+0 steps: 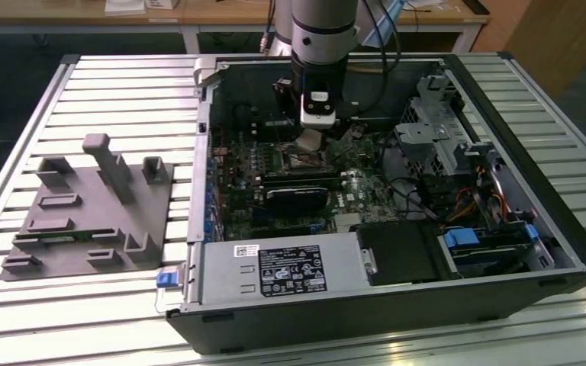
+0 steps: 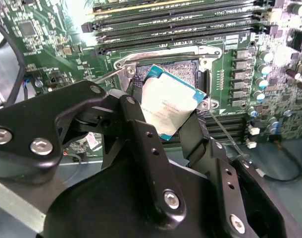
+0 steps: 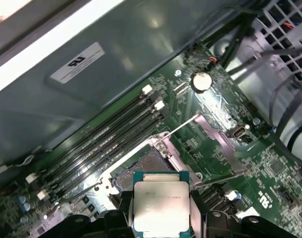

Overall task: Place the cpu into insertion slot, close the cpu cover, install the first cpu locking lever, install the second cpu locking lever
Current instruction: 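Place the cpu into insertion slot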

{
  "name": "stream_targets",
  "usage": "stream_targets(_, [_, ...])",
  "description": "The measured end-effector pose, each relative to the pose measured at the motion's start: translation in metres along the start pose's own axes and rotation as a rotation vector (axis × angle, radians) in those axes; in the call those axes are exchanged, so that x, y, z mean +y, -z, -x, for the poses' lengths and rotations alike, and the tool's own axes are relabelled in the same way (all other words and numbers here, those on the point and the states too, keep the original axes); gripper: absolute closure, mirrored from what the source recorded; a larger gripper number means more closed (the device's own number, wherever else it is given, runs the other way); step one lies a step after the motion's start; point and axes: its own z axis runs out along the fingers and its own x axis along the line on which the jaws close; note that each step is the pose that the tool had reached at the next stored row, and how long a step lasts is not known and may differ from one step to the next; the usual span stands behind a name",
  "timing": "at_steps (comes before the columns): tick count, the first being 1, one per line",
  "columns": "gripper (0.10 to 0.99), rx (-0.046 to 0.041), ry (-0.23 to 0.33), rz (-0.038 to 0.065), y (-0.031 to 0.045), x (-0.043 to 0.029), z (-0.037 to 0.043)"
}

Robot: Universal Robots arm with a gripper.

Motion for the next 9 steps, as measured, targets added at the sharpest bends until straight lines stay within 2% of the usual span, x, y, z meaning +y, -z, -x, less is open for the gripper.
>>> stream_targets(9, [0.545, -0.0104, -0.134, 0.002, -0.0014, -0.0001, 0.0000])
